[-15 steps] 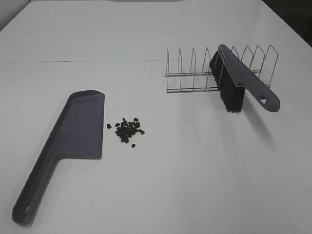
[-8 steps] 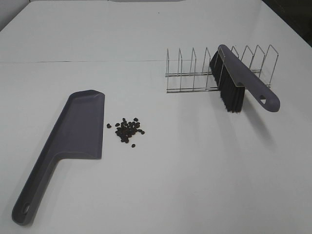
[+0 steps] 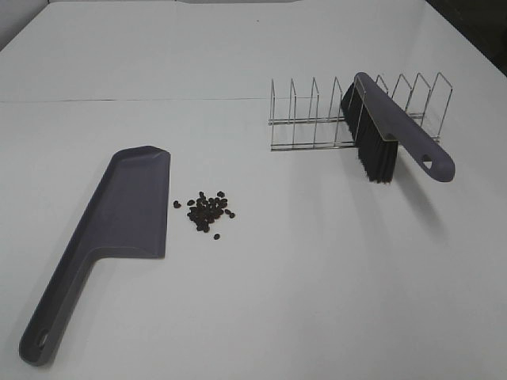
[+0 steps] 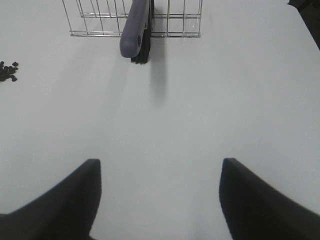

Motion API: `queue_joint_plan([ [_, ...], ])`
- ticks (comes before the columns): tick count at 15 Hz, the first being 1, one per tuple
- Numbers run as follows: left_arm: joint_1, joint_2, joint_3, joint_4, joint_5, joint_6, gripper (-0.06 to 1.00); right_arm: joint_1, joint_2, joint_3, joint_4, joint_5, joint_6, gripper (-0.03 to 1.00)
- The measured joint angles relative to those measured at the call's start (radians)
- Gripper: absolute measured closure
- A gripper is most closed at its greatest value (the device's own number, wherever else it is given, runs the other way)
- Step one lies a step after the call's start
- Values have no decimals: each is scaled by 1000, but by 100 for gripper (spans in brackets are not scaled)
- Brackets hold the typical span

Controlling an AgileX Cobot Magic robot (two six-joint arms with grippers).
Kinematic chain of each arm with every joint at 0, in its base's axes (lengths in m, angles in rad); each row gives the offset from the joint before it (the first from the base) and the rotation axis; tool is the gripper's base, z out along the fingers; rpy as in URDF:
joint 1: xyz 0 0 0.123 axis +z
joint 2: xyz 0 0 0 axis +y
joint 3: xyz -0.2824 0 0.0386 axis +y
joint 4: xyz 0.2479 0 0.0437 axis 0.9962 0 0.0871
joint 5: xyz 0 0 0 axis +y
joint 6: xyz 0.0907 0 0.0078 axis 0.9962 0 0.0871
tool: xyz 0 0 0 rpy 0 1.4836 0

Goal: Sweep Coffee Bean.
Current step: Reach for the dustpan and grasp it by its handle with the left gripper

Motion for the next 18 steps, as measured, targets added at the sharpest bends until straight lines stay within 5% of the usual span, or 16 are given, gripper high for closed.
queue_joint_plan([
  [18,0,0,0,3,0,3,-5,0,0,0,0,0,0,38],
])
